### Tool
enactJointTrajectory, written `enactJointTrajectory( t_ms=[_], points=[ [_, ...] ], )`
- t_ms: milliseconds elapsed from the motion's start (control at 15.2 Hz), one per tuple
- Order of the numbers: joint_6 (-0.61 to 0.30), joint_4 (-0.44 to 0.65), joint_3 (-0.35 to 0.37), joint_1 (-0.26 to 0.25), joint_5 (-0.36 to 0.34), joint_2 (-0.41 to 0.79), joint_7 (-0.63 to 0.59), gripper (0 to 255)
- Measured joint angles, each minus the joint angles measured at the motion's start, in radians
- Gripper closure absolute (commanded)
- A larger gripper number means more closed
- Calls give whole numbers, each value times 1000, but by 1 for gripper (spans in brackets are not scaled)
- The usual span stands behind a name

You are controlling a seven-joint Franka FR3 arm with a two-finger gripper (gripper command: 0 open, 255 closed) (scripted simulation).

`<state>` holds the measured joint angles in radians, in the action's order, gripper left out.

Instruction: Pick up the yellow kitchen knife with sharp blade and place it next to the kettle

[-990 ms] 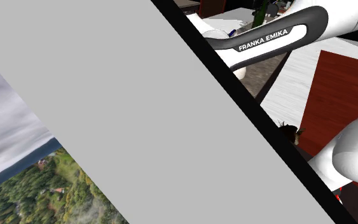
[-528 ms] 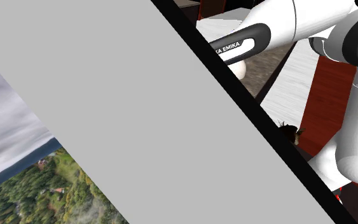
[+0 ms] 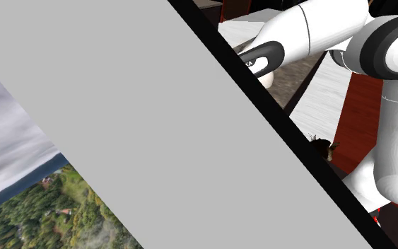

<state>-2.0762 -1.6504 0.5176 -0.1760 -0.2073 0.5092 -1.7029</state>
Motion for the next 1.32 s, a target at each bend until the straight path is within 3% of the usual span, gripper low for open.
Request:
enactJointTrajectory(
  t_ms=[462,528,1320],
  points=[
    [-14,-9,-2,0,-3,5,-2,0],
    [-14,-9,-2,0,-3,5,-2,255],
    [-1,-1,0,1,0,-1,0,255]
  ],
)
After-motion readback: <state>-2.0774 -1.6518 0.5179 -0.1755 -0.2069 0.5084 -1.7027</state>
